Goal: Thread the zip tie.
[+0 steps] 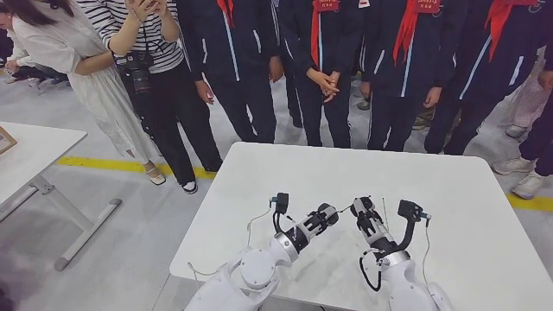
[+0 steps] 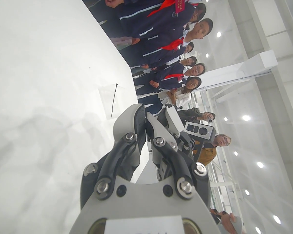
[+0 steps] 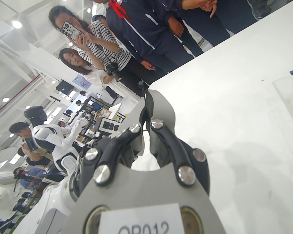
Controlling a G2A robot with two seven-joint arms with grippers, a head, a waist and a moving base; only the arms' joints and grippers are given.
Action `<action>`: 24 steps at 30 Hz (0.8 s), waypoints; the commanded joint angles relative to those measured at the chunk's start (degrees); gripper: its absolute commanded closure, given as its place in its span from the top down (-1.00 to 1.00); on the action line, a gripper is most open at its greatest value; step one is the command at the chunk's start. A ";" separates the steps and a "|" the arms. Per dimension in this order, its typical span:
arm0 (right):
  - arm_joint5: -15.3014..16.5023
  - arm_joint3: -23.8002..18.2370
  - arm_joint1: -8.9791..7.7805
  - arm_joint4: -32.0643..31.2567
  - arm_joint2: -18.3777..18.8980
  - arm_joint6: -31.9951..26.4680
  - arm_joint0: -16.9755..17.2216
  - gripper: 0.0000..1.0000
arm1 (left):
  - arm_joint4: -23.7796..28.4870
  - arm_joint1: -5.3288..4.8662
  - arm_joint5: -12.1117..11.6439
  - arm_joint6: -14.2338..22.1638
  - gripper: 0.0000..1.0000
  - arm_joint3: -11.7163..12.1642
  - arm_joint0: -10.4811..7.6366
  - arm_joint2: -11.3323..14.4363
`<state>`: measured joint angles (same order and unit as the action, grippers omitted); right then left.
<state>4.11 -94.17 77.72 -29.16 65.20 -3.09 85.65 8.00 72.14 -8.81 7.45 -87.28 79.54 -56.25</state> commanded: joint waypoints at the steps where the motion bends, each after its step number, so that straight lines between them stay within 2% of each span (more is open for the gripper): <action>1: 0.06 0.13 0.02 -0.14 -0.19 -0.40 -0.15 -1.00 | -0.22 0.01 -0.39 -0.12 -1.00 0.01 0.04 0.00; 12: -0.52 0.61 0.16 -0.74 -1.10 -1.72 -0.86 -1.00 | -0.36 0.10 -1.76 0.03 -1.00 -0.21 0.35 0.07; 20: 0.57 0.97 0.18 -0.16 -0.79 -1.04 -0.58 -1.00 | -0.44 0.12 -1.13 -0.01 -1.00 -0.26 0.45 -0.06; 21: 0.64 0.96 0.17 -0.17 -0.74 -1.04 -0.53 -1.00 | -0.36 0.13 -1.06 0.02 -0.88 -0.28 0.46 -0.08; 22: 0.70 0.95 0.16 -0.21 -0.71 -1.02 -0.49 -1.00 | -0.27 0.13 -1.00 0.08 -0.10 -0.29 0.47 -0.09; 23: 0.71 0.93 0.14 -0.44 -0.67 -1.01 -0.46 -1.00 | -0.35 0.13 -0.80 0.19 0.24 -0.31 0.44 -0.09; 24: 0.68 0.88 0.14 -0.61 -0.65 -0.97 -0.40 -1.00 | -0.33 0.14 -0.68 0.18 0.90 -0.34 0.46 -0.09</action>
<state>4.82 -93.24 77.86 -29.55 64.53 -4.09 85.20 7.67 72.28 -9.66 7.61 -87.59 80.00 -56.34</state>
